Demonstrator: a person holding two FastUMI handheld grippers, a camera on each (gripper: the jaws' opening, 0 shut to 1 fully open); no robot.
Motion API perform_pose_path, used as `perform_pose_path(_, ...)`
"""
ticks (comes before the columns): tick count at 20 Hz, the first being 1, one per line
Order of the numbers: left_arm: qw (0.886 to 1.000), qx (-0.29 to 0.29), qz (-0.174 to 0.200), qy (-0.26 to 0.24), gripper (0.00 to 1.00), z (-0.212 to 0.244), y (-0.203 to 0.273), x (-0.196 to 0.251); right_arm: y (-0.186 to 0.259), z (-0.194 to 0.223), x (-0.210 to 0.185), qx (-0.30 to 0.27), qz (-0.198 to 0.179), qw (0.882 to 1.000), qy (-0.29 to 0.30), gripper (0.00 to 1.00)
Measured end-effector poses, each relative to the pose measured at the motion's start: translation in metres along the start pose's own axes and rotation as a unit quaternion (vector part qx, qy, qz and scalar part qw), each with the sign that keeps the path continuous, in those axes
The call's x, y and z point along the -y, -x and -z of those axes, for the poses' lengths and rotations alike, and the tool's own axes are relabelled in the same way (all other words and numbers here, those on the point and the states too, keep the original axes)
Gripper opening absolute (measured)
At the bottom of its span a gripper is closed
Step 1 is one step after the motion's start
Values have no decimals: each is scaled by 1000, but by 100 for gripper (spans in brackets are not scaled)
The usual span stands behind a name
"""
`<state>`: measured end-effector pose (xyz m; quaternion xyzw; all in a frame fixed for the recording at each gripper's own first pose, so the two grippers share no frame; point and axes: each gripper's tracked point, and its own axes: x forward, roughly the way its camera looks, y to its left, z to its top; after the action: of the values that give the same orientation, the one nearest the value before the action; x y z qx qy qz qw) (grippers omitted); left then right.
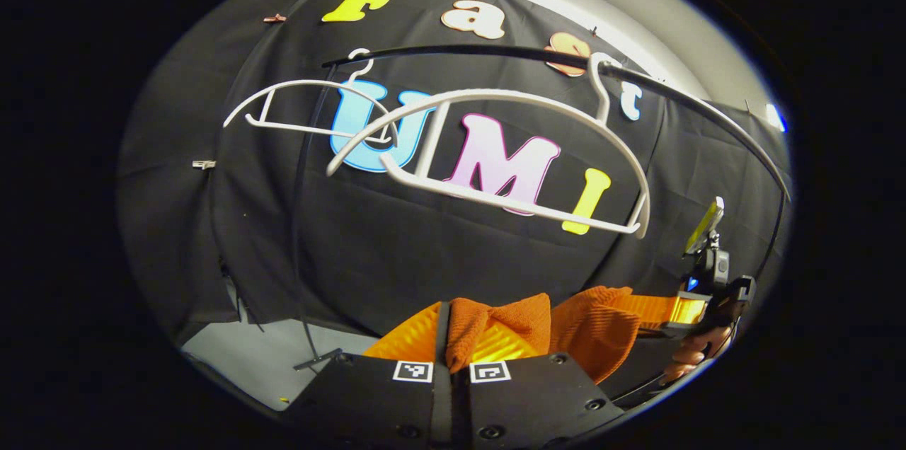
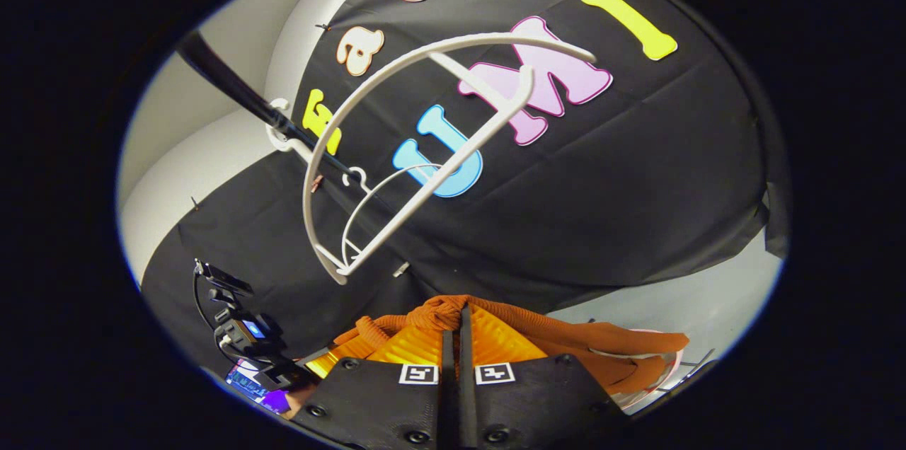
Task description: Grasp the clothes on the hanger with both hands and then place them into the laundry hamper below.
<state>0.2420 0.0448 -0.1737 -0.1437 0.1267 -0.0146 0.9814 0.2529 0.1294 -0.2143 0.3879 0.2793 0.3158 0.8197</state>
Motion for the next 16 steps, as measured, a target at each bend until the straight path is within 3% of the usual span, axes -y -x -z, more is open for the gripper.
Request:
perform_pose_path(3, 1000, 4, 15, -8, 5, 1, -1, 12, 2, 5, -15, -2, -17, 1000, 19, 4)
perform_pose_path(5, 1000, -6, 13, -11, 5, 14, -5, 12, -2, 17, -3, -14, -5, 1000, 23, 5)
perform_pose_path(12, 997, -69, 6, -38, 5, 95, -32, 10, -10, 75, 75, -57, 84, 994, 46, 4)
perform_pose_path(14, 994, -98, -5, -51, 5, 125, -43, -3, -15, 98, 108, -81, 124, 986, 73, 5)
perform_pose_path(16, 989, -131, -19, -69, 5, 157, -52, -15, -11, 114, 146, -113, 174, 972, 114, 5)
